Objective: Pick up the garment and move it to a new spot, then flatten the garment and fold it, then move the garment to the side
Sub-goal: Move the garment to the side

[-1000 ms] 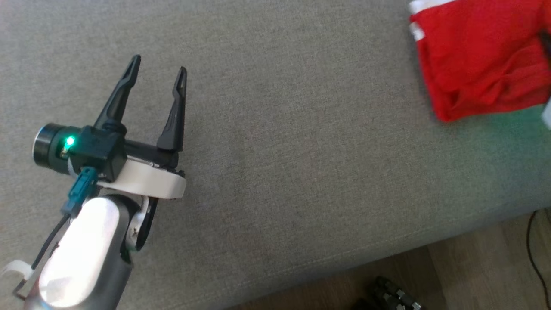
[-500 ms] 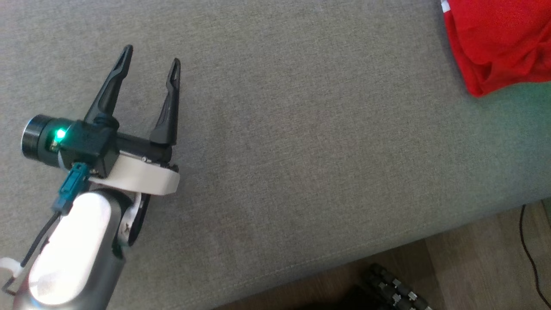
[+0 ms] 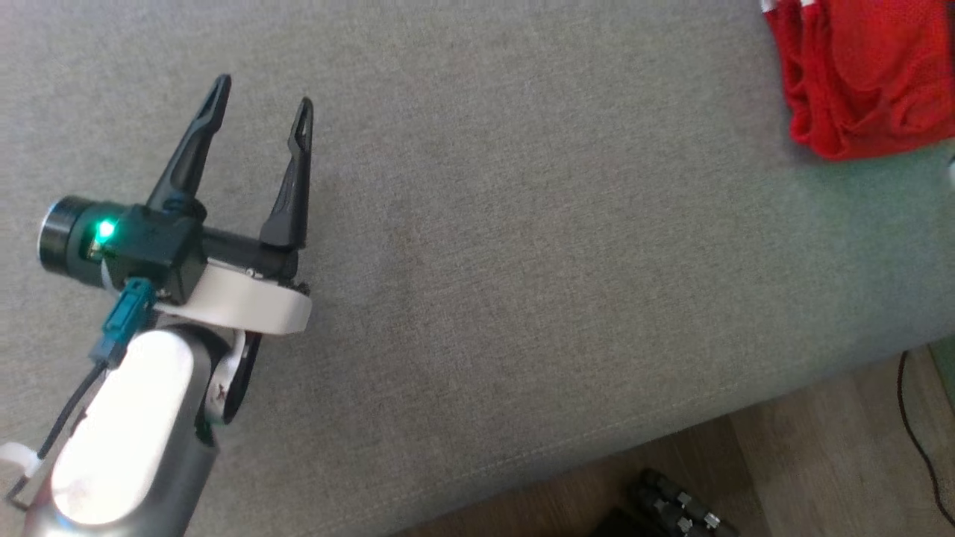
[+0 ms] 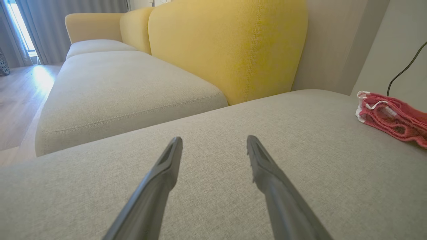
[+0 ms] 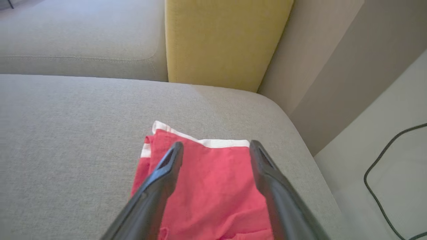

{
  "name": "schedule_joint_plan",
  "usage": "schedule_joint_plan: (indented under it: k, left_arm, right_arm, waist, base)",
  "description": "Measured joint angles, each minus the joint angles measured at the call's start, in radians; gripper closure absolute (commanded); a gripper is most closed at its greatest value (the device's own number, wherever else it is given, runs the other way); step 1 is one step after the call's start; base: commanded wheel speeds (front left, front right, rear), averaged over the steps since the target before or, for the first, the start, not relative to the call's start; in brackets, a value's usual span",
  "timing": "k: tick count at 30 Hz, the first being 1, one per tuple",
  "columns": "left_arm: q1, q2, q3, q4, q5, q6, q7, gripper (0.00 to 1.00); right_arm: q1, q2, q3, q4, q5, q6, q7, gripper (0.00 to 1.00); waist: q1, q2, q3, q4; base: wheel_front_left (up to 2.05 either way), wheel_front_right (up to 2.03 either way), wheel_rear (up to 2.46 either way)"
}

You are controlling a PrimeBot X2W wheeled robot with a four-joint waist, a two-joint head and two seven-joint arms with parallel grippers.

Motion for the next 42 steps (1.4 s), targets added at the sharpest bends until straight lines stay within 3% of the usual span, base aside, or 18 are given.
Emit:
schedule_joint_plan:
  k: [10, 18, 29, 42]
  left_arm:
    - [0.113, -0.024, 0.001, 0.054, -0.053, 0.030, -0.028, 0.00]
    - [0.176, -0.038, 0.004, 0.077, -0.081, 0.052, -0.041, 0.00]
    - [0.262, -0.043, 0.021, 0.118, -0.104, 0.070, -0.059, 0.00]
    - [0.360, -0.042, 0.037, 0.128, -0.130, 0.089, -0.063, 0.00]
  right_arm:
    - [0.295, 0.253, -0.080, -0.177, -0.144, 0.000, -0.029, 0.00]
    - [0.416, 0.392, -0.082, -0.259, -0.194, 0.000, -0.072, 0.00]
    - [0.497, 0.486, -0.095, -0.278, -0.301, 0.000, -0.122, 0.00]
    - [0.589, 0.497, -0.100, -0.296, -0.343, 0.000, -0.101, 0.00]
  waist:
    - [-0.0001, 0.0000, -0.131, 0.023]
    - [-0.0001, 0.0000, -0.218, 0.082]
    - [-0.0002, 0.0000, -0.341, 0.196]
    - [-0.0002, 0.0001, -0.451, 0.252]
  base:
    - [0.00, 0.00, 0.00]
    - [0.00, 0.00, 0.00]
    - [0.00, 0.00, 0.00]
    - [0.00, 0.00, 0.00]
